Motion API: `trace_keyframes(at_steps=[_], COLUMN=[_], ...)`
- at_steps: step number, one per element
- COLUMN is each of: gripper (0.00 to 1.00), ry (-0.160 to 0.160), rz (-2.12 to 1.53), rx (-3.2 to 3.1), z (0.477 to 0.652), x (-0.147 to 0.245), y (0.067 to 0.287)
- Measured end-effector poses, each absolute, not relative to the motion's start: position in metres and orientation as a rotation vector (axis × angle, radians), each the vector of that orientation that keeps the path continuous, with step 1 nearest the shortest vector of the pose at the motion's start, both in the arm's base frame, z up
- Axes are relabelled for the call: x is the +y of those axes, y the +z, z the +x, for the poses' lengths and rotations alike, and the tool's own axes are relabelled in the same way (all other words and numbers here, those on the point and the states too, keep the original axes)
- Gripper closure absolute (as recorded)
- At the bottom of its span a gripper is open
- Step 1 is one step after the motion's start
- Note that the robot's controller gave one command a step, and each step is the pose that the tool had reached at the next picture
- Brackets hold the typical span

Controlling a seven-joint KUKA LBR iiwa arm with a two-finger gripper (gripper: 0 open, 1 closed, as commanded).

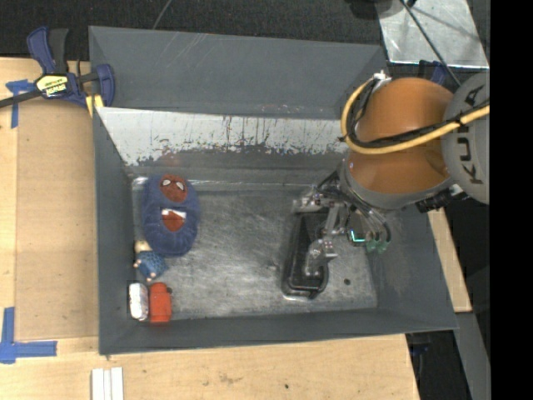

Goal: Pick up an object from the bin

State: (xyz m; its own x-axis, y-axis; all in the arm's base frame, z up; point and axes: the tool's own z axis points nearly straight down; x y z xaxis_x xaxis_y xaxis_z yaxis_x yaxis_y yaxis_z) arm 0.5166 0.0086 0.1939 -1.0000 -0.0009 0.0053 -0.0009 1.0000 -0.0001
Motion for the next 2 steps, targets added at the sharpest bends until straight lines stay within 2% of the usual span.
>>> trace_keyframes(at_steps=[1,2], gripper=[0.0,0.0], ry=[0.002,0.001], rz=[0.339,0.748], rx=[-3.12,-3.058], z=[0.494,0.507], x=[-0.038,-0.04], y=[0.141,0.106])
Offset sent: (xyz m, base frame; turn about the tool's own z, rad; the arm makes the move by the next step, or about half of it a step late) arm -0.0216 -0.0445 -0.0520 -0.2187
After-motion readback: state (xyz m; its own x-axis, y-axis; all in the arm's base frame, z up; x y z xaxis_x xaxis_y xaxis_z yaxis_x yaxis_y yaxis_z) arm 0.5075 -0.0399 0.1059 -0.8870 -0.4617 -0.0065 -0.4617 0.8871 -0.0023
